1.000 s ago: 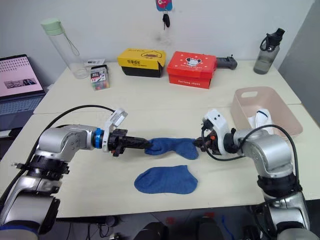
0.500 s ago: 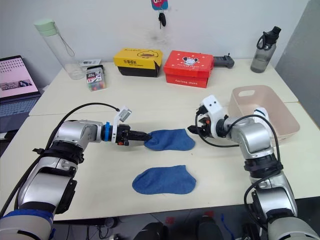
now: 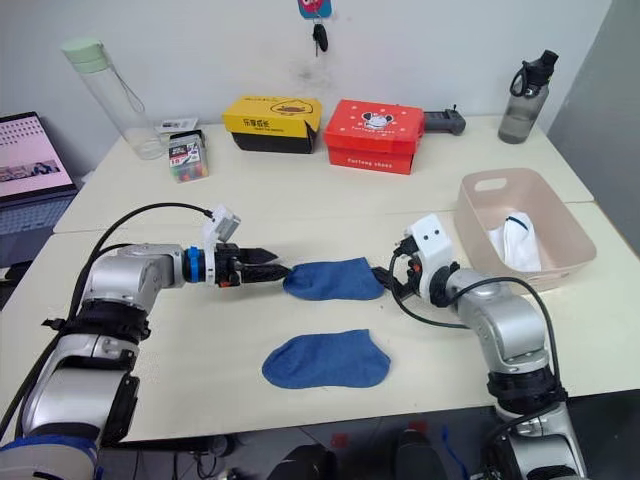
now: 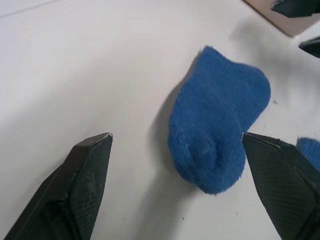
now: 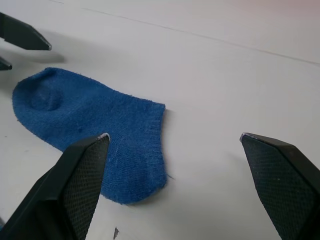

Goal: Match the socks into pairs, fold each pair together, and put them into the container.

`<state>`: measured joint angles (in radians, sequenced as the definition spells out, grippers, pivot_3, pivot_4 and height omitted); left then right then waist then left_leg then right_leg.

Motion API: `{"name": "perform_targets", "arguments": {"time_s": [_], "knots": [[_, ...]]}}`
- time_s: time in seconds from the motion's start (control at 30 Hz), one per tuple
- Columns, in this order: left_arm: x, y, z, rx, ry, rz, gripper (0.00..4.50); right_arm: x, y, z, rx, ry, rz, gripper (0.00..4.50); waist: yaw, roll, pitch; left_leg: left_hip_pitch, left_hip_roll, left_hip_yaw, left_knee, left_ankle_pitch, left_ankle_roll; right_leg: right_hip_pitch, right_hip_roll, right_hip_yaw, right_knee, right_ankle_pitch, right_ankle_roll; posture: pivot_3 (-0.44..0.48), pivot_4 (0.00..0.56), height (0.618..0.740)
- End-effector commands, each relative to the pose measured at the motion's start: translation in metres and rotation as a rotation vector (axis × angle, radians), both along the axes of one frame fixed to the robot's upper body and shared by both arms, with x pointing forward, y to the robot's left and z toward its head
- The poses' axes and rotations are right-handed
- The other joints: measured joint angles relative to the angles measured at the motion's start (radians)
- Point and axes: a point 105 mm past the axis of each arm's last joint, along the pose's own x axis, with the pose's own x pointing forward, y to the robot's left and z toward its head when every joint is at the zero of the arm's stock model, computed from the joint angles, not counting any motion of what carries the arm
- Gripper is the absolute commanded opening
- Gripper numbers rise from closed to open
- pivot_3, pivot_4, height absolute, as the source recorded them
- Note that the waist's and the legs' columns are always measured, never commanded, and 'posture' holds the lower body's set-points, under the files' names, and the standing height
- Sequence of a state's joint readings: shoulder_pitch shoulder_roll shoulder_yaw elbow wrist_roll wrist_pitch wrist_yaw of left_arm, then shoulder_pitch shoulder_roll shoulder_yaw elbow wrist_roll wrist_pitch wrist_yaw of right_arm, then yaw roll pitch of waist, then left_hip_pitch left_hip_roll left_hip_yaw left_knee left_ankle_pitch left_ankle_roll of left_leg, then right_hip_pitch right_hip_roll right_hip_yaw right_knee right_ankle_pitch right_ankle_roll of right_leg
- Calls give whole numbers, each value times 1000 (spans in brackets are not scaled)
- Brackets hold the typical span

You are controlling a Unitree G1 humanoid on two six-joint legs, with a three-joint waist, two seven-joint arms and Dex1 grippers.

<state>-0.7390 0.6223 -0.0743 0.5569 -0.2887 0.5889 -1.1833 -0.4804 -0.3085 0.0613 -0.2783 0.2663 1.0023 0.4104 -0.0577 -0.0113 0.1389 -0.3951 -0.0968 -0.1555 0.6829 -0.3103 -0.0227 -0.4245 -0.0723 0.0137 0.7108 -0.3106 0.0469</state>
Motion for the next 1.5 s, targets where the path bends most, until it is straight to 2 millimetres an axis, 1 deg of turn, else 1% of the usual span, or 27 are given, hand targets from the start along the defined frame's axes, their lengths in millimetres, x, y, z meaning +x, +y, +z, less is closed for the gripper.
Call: {"name": "perform_targets", "arguments": {"time_s": [0.03, 0.13, 0.2, 0.23, 0.3, 0.4, 0.43, 0.47, 0.6, 0.63, 0.67, 0.77, 0.83, 0.87, 0.93, 1.03, 1.1, 1.17, 1.23, 1.33, 1.4, 1.43, 1.5], "knots": [[2, -16, 5, 16, -105, -19, 4139, 7, 3, -2, -30, -48, -33, 4500, 2, 0, 0, 0, 0, 0, 0, 0, 0, 0, 0, 0, 0, 0, 0, 0, 150, 726], [3, -22, -4, 45, -122, -1, 4139, 9, 5, -12, -77, -47, -33, 4500, 1, 0, 0, 0, 0, 0, 1, 0, 0, 0, 0, 0, 0, 0, 0, 0, 150, 726], [7, -22, -11, 50, -114, 38, 4162, 7, 7, -17, -88, -35, -24, 4132, 0, 0, 0, 0, 0, 0, 1, 0, 0, 0, 0, 0, 0, 0, 0, 0, 150, 726], [8, -21, -14, 52, -106, 47, 3776, 5, 9, -20, -95, -27, -11, 3977, -1, 0, 0, 0, 0, 1, 0, 0, 0, 0, 0, 0, 0, 0, 0, 0, 150, 726], [6, -22, -21, 59, -72, 41, 3334, 0, 15, -26, -116, -17, 22, 3340, -2, -1, -1, 0, 0, 1, 0, 0, 0, 0, 0, 0, 0, 0, 0, 0, 150, 726], [4, -23, -25, 41, -25, 41, 2469, -8, 26, -32, -113, 9, 66, 2343, -2, -1, -1, 1, 0, 1, 0, 0, 0, 0, 0, 0, 0, 0, 0, 0, 150, 726], [3, -24, -25, 31, -15, 38, 2117, -10, 27, -33, -108, 15, 72, 1929, -2, -1, -2, 1, 0, 1, 0, 0, 0, 0, 0, 0, 0, 0, 0, 0, 150, 726], [2, -24, -25, 26, -10, 35, 1778, -11, 28, -33, -104, 17, 74, 1534, -2, -1, -2, 1, 0, 1, 0, 0, 0, 0, 0, 0, 0, 0, 0, 0, 150, 726], [-3, -26, -23, 9, -6, 17, 638, -10, 27, -32, -106, 2, 66, 193, -1, -1, -2, 1, 0, 1, 0, 0, 0, 0, 0, 0, 0, 0, 0, 0, 150, 726], [-3, -26, -23, 5, -9, 16, 321, -10, 27, -31, -103, -2, 64, 0, -1, -1, -2, 1, 0, 1, 0, 0, 0, 0, 0, 0, 0, 0, 0, 0, 150, 726], [-4, -25, -21, -1, -12, 17, 16, -10, 26, -30, -100, -6, 62, 0, -1, -1, -2, 1, 0, 0, 0, 0, 0, 0, 0, 0, 0, 0, 0, 0, 150, 726], [-3, -22, -10, -32, -35, 37, 16, -11, 24, -22, -71, -21, 65, 0, 0, -1, -2, 1, 0, 0, 0, 0, 0, 0, 0, 0, 0, 0, 0, 0, 150, 726], [-5, -20, 4, -71, -62, 43, 16, -14, 24, -12, -47, -30, 77, 0, -1, -1, -2, 0, 0, 0, 0, 0, 0, 0, 0, 0, 0, 0, 0, 0, 150, 726], [-8, -18, 15, -101, -73, 45, 16, -18, 26, -3, -4, -28, 100, 0, -1, -1, -2, 0, 0, 0, 0, 0, 0, 0, 0, 0, 0, 0, 0, 0, 150, 726], [-15, -16, 29, -136, -77, 47, 16, -26, 28, 10, 56, -22, 129, 0, -3, -1, -2, 0, 1, 0, 0, 0, 0, 0, 0, 0, -1, 0, 0, 0, 150, 726], [-40, -16, 46, -159, -57, -8, 16, -43, 23, 28, 122, 3, 181, 0, -3, -1, -2, 0, 1, 0, 0, 0, 0, 0, 0, 0, -1, 0, 0, 0, 150, 726], [-60, -16, 50, -166, -24, -34, 16, -57, 18, 36, 133, 12, 224, 0, -2, -1, -2, 1, 1, 0, -1, 0, 0, 1, 0, 0, -2, 0, 0, 0, 150, 726], [-81, -18, 48, -143, -8, -70, 16, -73, 12, 38, 126, 29, 266, 0, 1, -1, -2, 1, 1, -1, -1, 0, 0, 2, 0, 0, -2, 0, 0, 0, 150, 726], [-96, -18, 44, -125, 10, -87, 16, -86, 9, 38, 122, 58, 304, 0, 4, -1, -2, 1, 1, -1, -2, 0, 0, 3, 0, 0, -6, 0, 0, 0, 150, 726], [-121, -19, 28, -89, 59, -110, 16, -106, 7, 30, 95, 108, 352, 0, 5, -1, -2, 2, 1, -1, -2, 0, 0, 4, 1, 0, -7, 0, 0, 0, 150, 726], [-129, -17, 10, -20, 47, -107, 16, -111, 6, 21, 59, 126, 339, 0, 7, 0, -2, 4, 2, 0, -4, 0, 0, 5, 1, 1, -8, 0, 0, 0, 150, 726], [-129, -15, 1, 14, 28, -94, 16, -113, 5, 14, 23, 131, 328, 0, 9, 0, -2, 4, 2, 0, -4, 0, 0, 6, 1, 1, -8, 0, 0, 0, 150, 726], [-128, -14, -11, 49, 3, -78, 16, -116, 4, 4, -34, 129, 320, 0, 18, 0, -2, 5, 2, 0, -4, 0, 0, 6, 1, 1, -8, 0, 0, 0, 150, 726]]}}
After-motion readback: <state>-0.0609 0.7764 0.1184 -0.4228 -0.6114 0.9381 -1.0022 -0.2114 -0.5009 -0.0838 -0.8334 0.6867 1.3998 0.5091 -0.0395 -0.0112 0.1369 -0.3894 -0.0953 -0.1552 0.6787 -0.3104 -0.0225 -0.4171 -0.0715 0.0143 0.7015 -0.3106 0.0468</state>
